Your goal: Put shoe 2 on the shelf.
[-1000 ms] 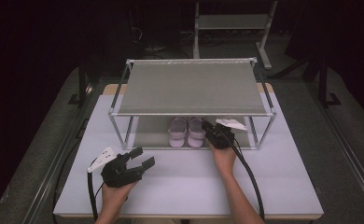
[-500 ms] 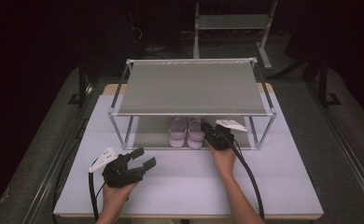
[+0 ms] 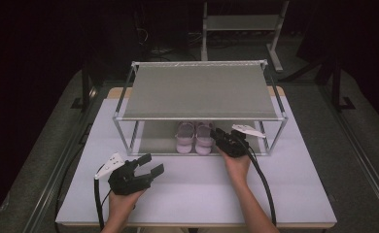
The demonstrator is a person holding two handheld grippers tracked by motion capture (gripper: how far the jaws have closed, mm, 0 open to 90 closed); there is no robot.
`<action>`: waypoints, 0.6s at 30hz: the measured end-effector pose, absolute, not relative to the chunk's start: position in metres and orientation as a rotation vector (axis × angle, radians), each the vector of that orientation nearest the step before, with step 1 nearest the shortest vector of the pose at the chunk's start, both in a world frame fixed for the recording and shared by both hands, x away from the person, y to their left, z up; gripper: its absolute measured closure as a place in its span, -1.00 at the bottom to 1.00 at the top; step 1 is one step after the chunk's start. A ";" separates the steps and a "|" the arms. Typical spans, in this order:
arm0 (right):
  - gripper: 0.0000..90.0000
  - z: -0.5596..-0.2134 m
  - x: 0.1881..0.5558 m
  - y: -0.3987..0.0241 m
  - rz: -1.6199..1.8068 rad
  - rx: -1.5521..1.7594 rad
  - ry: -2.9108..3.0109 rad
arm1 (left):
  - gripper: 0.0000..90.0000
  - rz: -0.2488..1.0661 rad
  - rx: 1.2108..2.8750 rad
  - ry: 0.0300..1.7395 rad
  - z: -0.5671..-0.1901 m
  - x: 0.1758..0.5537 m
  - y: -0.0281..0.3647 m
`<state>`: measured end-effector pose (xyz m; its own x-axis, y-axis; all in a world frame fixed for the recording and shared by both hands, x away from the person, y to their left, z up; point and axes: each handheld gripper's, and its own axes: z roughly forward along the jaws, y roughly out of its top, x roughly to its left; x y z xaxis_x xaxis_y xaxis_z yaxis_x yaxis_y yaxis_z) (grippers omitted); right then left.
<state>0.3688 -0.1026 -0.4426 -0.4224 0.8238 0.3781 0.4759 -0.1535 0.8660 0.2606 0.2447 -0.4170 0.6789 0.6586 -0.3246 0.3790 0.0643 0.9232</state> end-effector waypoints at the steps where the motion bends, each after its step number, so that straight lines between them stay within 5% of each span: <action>1: 0.51 -0.442 0.367 -0.107 1.632 1.500 1.790 | -0.40 0.261 1.551 0.885 -0.416 0.260 0.245; 18: 0.35 -0.437 0.349 -0.133 1.723 1.529 1.835 | -0.40 0.291 1.541 0.882 -0.412 0.256 0.254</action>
<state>0.3488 -0.1327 -0.4369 -0.4468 0.7549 0.4802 0.5265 -0.2121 0.8233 0.2560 0.2539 -0.4124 0.6732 0.6724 -0.3077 0.3577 0.0680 0.9313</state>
